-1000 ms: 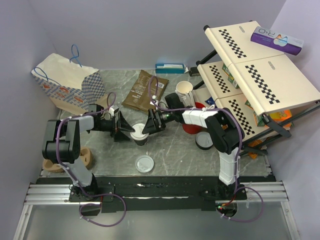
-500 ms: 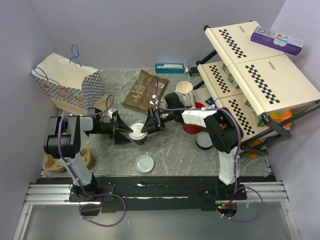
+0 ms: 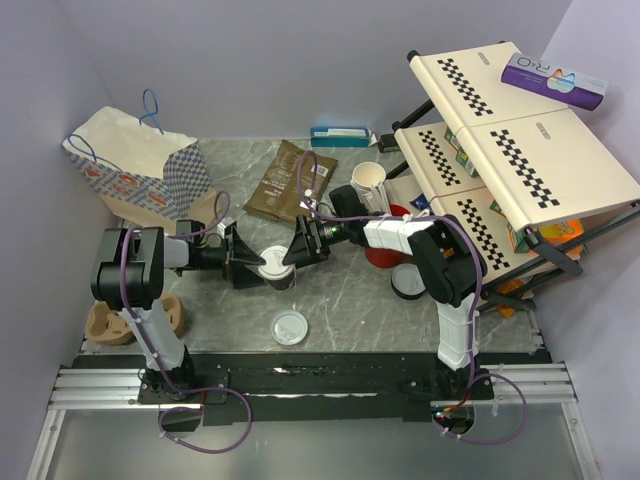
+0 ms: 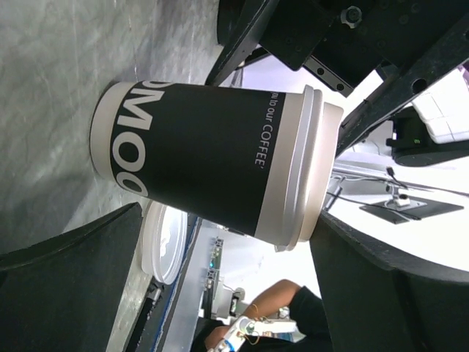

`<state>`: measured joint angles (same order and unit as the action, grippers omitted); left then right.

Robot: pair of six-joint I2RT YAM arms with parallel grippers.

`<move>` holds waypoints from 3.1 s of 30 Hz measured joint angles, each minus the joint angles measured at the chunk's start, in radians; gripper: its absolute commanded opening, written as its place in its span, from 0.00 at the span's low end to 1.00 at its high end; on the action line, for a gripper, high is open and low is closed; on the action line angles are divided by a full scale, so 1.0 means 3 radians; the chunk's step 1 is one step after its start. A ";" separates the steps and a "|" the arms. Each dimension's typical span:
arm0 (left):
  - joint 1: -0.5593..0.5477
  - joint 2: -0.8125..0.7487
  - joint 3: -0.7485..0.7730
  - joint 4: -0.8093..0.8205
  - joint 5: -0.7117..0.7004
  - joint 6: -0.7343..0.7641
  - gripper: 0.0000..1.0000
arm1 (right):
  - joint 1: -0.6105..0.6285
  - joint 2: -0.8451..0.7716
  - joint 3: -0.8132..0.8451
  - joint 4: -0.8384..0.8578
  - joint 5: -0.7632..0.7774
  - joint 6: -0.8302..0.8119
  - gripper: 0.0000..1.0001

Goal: Pack the takeout coffee

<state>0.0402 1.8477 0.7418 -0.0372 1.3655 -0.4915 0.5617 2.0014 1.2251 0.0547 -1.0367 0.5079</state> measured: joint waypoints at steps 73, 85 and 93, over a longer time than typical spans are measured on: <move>-0.0084 -0.2467 0.0570 -0.1390 -0.2267 0.1151 0.99 | 0.1171 -0.2110 -0.1039 -0.1638 0.1373 -0.5102 0.52; 0.0036 -0.2645 0.0496 -0.1549 -0.2364 0.1223 0.99 | 0.1553 -0.1525 -0.1044 -0.1682 0.1164 -0.6027 0.42; 0.0081 -0.2740 0.0463 -0.1619 -0.2365 0.1223 0.99 | 0.1663 -0.1301 -0.1043 -0.1663 0.1237 -0.6058 0.43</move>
<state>0.0647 1.0256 0.8806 -0.5228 0.6559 -0.1246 1.0607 1.6112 0.9123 -0.4442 -0.6655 -1.3094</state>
